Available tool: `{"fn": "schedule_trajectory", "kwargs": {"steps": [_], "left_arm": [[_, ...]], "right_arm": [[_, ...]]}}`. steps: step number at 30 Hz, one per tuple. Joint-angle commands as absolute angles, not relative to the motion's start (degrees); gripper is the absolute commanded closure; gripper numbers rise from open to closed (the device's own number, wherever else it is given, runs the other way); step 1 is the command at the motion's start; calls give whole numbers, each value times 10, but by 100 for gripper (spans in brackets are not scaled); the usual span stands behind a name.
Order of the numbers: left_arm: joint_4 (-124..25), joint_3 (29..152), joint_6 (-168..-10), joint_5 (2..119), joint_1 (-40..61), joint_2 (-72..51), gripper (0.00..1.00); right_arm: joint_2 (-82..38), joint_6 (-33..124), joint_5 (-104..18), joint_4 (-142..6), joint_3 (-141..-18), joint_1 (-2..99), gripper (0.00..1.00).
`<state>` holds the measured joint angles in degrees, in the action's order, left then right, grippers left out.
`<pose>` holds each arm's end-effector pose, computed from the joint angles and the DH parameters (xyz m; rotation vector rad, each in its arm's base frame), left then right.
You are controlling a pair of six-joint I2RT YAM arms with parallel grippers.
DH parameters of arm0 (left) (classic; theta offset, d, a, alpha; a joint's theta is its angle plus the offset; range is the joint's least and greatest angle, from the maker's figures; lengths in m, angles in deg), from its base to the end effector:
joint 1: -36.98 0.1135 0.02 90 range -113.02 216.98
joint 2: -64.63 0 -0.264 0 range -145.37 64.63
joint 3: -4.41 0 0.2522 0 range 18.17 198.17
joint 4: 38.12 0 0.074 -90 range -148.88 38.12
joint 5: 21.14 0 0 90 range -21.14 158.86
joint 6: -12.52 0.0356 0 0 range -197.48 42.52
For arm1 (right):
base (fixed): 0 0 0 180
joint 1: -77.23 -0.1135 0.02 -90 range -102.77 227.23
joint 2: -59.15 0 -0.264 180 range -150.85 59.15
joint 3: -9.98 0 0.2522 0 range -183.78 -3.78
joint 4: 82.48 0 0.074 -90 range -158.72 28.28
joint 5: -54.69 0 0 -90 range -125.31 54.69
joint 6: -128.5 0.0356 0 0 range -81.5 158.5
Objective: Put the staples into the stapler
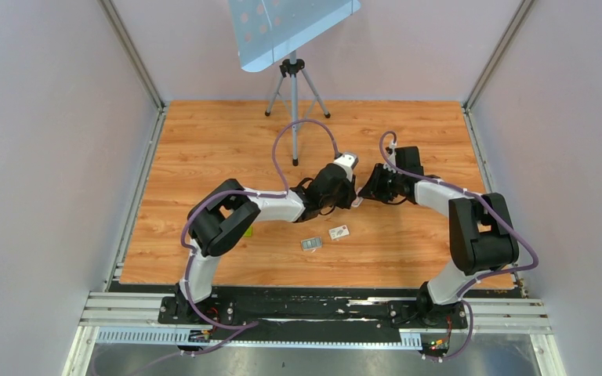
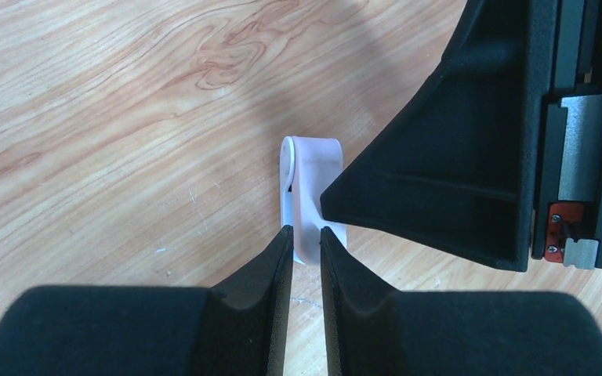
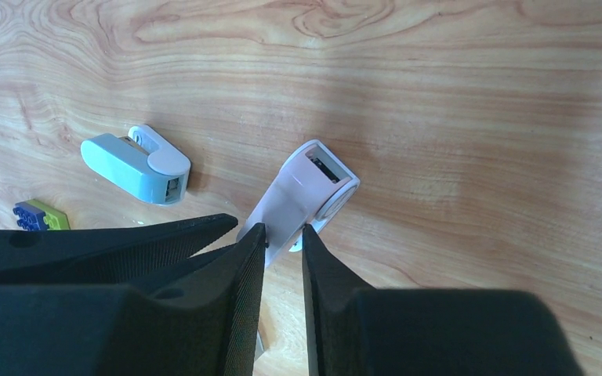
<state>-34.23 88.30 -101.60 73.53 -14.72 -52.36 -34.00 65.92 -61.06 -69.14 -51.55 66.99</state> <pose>0.2791 -0.3487 0.1576 0.4646 2.1098 -0.7089 0.3164 0.0729 0.1699 0.1339 2.4131 0.8425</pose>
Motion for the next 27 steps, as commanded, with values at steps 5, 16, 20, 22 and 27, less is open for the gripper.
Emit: {"fn": "schedule_trajectory", "kwargs": {"steps": [5, 16, 20, 22, 27], "left_arm": [[-362, 852, -1013, 737, -144, -549, 79], [-498, 969, -954, 791, -135, -444, 62], [-572, 981, -956, 812, -125, -373, 51], [-589, 970, -960, 813, -122, -331, 41], [-629, 934, -961, 821, -122, -223, 0]], "right_arm": [[-372, 636, -541, -632, -475, 651, 76], [-263, 574, -528, -481, -636, 653, 57], [-198, 566, -522, -429, -656, 654, 36], [-157, 563, -521, -420, -653, 653, 6], [-44, 551, -513, -404, -637, 653, 1]]}}
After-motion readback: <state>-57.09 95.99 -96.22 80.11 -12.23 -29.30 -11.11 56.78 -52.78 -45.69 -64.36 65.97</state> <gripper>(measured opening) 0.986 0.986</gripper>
